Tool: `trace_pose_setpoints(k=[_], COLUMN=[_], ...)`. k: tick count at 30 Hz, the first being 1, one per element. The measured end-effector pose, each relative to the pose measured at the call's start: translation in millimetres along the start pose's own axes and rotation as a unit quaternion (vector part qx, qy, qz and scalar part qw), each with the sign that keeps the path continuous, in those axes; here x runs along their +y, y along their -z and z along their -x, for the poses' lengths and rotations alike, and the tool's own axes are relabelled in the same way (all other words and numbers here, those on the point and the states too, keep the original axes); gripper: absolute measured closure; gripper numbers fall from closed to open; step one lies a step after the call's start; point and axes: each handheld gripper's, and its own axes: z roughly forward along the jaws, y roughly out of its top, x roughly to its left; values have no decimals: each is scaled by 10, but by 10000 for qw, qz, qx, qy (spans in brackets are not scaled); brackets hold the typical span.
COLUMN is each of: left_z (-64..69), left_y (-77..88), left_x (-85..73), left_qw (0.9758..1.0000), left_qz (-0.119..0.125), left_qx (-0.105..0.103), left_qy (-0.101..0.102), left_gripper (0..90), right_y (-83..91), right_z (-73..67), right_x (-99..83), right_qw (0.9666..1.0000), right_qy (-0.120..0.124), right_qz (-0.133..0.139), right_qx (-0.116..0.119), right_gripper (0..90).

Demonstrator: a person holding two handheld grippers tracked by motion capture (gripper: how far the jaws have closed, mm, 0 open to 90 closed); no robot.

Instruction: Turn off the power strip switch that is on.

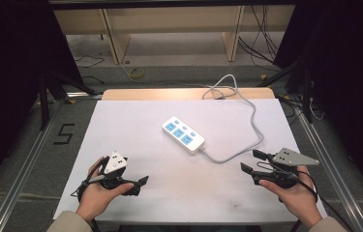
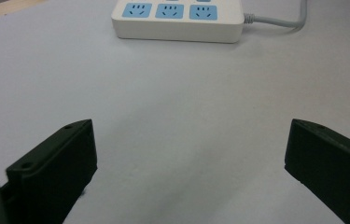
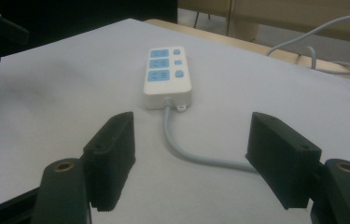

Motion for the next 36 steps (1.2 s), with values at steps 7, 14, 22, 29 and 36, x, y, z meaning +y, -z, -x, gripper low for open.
trace_pose_setpoints(k=[7, 14, 22, 29, 36], left_z=[6, 11, 11, 15, 32], left_y=[-5, -13, -18, -27, -56], left_x=[-4, -1, 6, 16, 60], left_qw=[10000, 10000, 10000, 10000, 9999], left_qz=[-47, -31, -24, -37, -69], left_qx=[-1, -18, -3, 6, 117], left_qy=[-34, -26, -40, -71, -47], left_gripper=[24, 33, 55, 82, 373], right_y=[-13, -24, -27, -31, -39], right_z=[-28, -32, -40, -42, -49], right_x=[4, 3, 1, 1, 2], right_qw=[10000, 10000, 9999, 9999, 9999], right_qy=[24, 28, 29, 28, 29], right_qz=[-72, -79, -103, -104, -116], right_qx=[49, 45, 68, 81, 101], right_gripper=[336, 338, 337, 338, 337])
